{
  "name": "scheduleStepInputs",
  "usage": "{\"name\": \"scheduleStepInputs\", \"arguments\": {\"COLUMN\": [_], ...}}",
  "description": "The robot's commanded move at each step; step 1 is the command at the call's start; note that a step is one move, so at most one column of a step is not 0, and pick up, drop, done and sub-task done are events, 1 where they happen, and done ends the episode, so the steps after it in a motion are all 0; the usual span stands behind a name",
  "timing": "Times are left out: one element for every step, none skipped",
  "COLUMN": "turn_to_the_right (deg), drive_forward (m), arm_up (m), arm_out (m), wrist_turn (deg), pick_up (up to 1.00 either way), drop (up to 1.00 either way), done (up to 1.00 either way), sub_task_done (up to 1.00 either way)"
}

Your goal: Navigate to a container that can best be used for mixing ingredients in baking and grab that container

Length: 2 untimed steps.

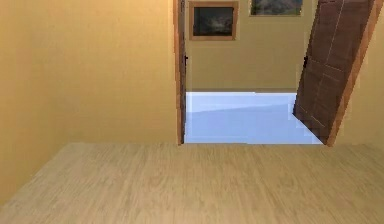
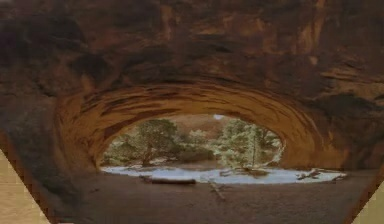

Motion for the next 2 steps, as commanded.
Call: {"name": "scheduleStepInputs", "arguments": {"turn_to_the_right": [-3.0, 0.0], "drive_forward": [0.00, 0.40], "arm_up": [0.00, 0.00], "arm_out": [0.00, 0.00], "wrist_turn": [0.0, 0.0], "pick_up": [0.00, 0.00], "drop": [0.00, 0.00], "done": [0.00, 0.00], "sub_task_done": [0.00, 0.00]}}
